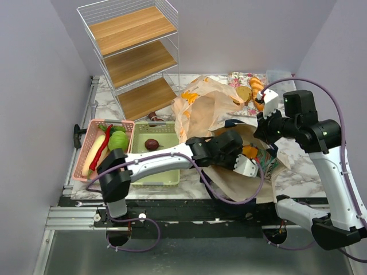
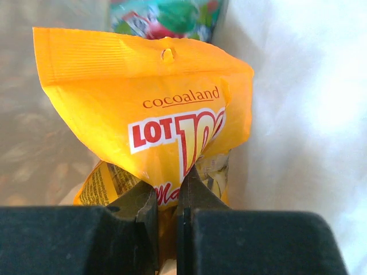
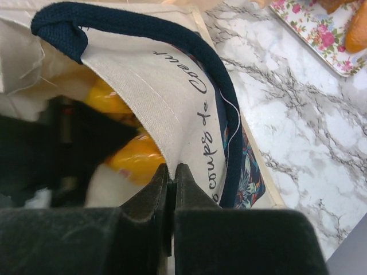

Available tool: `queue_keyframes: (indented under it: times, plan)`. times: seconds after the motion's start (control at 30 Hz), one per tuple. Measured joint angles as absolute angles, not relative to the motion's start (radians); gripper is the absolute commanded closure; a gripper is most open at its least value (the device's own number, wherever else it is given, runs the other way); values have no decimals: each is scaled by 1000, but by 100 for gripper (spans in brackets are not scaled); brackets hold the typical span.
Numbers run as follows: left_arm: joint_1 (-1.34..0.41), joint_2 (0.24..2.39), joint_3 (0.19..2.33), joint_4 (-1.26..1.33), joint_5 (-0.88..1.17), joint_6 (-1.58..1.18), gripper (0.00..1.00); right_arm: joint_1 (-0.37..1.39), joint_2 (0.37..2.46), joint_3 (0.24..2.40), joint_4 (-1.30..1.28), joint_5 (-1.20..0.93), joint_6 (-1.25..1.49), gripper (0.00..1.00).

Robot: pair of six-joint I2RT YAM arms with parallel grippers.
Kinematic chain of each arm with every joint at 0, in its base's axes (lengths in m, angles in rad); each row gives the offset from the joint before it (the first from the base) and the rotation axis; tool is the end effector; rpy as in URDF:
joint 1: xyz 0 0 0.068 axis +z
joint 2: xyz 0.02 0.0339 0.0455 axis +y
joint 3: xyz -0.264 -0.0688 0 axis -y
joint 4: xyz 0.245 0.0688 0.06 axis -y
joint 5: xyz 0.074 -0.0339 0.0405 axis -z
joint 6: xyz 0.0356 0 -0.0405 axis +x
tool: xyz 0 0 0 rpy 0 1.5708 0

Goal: Untie the knot of the grocery bags and take out the mixed food

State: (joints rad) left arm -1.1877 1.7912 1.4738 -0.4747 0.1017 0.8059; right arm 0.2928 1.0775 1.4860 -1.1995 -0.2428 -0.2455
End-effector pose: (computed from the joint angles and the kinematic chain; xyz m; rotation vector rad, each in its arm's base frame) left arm 0.1484 -0.3780 0.2738 2.0240 1.2496 -0.3040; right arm 0.1625 0.0579 0.4212 -0.7386 2.2346 0.3095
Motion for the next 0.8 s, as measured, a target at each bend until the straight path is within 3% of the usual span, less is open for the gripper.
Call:
queue_keyframes:
  times: [0.37, 0.5, 0.63, 0.8]
  plan:
    - [-1182, 1533, 1678, -640, 345, 501, 100, 293, 1063, 1430, -1168, -178, -227, 99]
    - [-1072, 1451, 1799, -699, 443, 303, 100, 293, 1059, 1422, -1161, -174, -224, 99]
    - [-914, 1425, 1972, -731, 409, 167, 100, 293, 1057, 1422, -1161, -175, -224, 99]
    - [-731, 1454, 2194, -695, 227, 83, 100, 293, 1057, 1422, -1161, -176, -226, 99]
